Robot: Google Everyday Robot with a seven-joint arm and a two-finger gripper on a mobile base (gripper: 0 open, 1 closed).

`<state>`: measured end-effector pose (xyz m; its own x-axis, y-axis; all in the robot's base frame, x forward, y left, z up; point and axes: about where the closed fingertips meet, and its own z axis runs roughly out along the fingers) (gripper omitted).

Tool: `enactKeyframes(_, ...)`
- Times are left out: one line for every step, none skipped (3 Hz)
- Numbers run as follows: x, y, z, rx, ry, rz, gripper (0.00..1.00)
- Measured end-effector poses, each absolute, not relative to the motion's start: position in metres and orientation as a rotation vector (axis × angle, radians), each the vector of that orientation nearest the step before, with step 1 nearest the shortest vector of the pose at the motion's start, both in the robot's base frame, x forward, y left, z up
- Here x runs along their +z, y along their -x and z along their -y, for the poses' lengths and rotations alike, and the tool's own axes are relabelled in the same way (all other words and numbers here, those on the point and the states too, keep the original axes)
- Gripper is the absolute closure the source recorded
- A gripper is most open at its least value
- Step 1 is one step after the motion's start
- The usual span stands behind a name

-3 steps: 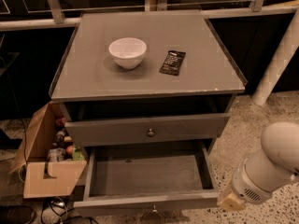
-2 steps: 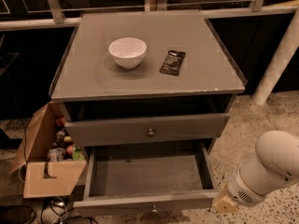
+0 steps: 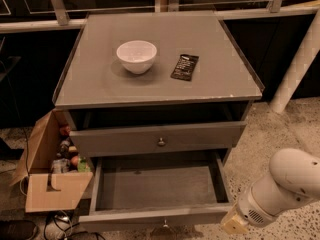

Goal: Close middle drawer

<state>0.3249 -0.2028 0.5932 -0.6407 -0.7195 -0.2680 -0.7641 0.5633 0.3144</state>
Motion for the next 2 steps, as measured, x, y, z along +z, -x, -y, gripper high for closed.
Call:
enactKeyframes(0.544, -0.319, 0.187, 0.72, 1.185, -2.696, 1.0)
enactKeyframes(0.501, -0.328, 0.174, 0.781, 1.111, -2.7, 1.0)
